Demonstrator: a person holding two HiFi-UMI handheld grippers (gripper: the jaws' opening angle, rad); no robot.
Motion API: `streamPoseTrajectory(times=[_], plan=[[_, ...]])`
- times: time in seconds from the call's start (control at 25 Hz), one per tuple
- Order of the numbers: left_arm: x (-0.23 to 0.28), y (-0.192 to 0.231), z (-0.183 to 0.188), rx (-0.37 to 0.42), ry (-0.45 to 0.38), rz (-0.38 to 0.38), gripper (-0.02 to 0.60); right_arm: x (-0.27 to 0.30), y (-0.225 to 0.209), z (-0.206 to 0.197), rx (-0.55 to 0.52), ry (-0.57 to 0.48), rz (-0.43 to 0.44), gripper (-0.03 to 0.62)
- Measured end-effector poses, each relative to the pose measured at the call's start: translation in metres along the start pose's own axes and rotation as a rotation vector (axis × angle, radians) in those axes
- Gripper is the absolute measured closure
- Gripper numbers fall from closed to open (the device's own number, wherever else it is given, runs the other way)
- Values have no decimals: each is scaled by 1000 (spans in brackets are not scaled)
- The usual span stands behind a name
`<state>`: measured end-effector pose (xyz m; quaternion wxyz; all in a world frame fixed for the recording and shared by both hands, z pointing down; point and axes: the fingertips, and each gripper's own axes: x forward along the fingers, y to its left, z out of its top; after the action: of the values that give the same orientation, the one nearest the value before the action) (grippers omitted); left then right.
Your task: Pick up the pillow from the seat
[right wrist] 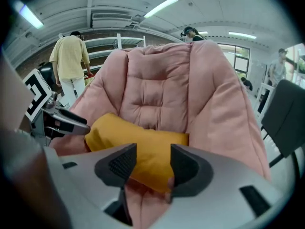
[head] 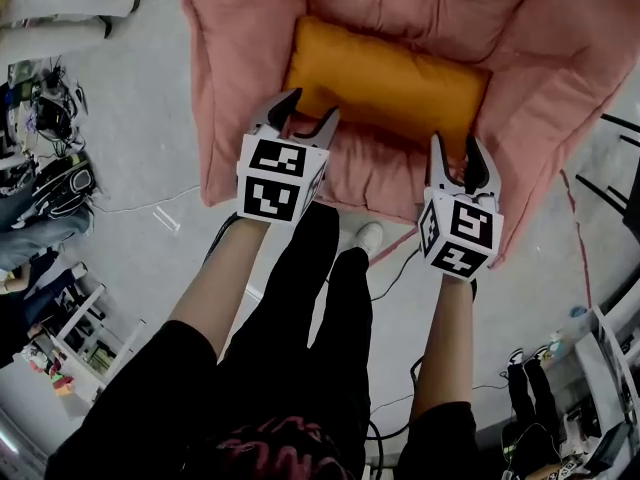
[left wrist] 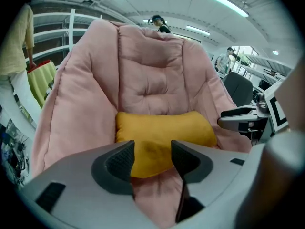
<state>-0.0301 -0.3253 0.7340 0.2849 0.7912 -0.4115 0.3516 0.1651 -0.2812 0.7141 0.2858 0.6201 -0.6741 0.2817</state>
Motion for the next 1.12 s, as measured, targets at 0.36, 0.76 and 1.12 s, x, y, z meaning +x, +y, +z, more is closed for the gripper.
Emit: streamPoseTrajectory(times=[0.36, 0.76, 1.12], plan=[[25, 18, 5, 4, 20, 56, 298, 30, -14, -19, -3, 85, -23, 319], [44, 27, -4, 7, 73, 76, 275, 53, -28, -42, 51, 183, -35, 303], [58, 28, -16, 26, 118, 79, 275, 71, -27, -59, 97, 249, -11, 299]])
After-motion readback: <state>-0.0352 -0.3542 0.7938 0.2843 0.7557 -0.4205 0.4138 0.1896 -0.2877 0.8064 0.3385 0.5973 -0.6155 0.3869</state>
